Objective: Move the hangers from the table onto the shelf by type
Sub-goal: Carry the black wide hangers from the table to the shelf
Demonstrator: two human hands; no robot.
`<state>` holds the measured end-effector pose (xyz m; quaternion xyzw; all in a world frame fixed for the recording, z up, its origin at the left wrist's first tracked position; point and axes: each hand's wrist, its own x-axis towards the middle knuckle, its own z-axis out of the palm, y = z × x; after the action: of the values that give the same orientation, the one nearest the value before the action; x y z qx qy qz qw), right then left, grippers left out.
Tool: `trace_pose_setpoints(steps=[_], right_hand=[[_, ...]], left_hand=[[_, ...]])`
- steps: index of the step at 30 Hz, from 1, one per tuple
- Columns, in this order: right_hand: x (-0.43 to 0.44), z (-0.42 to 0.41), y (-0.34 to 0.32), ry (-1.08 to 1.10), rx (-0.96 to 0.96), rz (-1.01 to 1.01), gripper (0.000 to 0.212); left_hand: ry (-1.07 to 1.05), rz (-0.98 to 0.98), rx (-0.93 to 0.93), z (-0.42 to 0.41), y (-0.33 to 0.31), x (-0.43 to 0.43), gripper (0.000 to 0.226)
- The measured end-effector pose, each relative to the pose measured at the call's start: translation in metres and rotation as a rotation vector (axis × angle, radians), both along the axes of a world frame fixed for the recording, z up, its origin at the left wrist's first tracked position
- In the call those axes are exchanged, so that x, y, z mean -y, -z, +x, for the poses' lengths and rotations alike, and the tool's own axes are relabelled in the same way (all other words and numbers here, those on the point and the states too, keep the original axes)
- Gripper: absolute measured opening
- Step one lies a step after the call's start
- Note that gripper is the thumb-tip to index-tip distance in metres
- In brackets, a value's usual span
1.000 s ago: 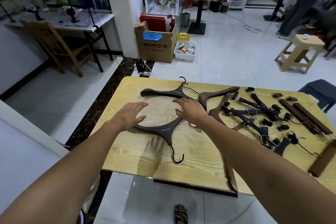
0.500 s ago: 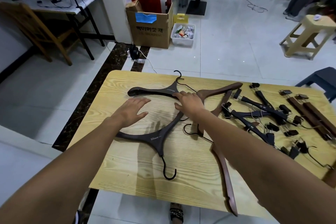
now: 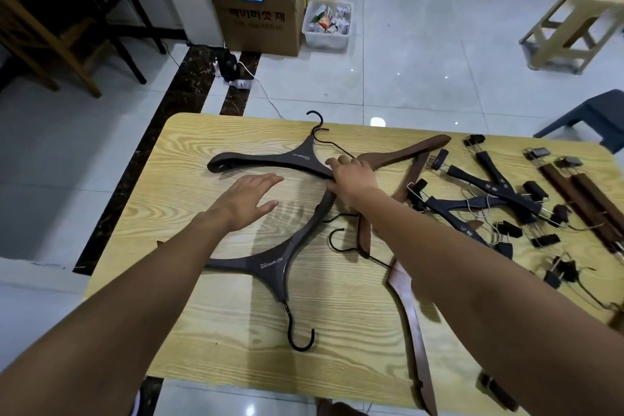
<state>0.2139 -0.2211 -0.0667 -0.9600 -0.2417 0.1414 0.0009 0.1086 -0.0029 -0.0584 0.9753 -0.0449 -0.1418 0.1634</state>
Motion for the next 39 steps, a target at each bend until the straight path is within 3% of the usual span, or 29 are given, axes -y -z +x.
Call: trace_pose_setpoints(steps=[8,17,24,29,34,39], right_hand=[[-0.012,0.029,0.018,0.067,-0.045,-0.055,0.047],[-0.042,0.039,0.031,0.172,-0.173,-0.195,0.025],[-0.055,0.043,0.027,0.203,-0.131,-0.274,0.032],[-0.057,0.046,0.017,0.224,-0.105,-0.182,0.03],[-0.055,0.044,0.004,0.184,0.058,-0.1,0.032],[-0.046,0.041,-0.005,0.232,0.087,-0.012,0.03]], left_hand=[[0.038,0.004,-0.052,0.029,0.019,-0.003,0.055],[0.037,0.007,-0.056,0.041,0.023,-0.014,0.055],[0.029,-0.01,-0.043,0.046,0.02,-0.015,0.054],[0.028,-0.01,-0.042,0.044,0.021,-0.012,0.053],[0.052,0.01,-0.025,0.039,0.016,-0.009,0.053],[0.175,0.077,-0.005,0.031,0.015,0.001,0.057]])
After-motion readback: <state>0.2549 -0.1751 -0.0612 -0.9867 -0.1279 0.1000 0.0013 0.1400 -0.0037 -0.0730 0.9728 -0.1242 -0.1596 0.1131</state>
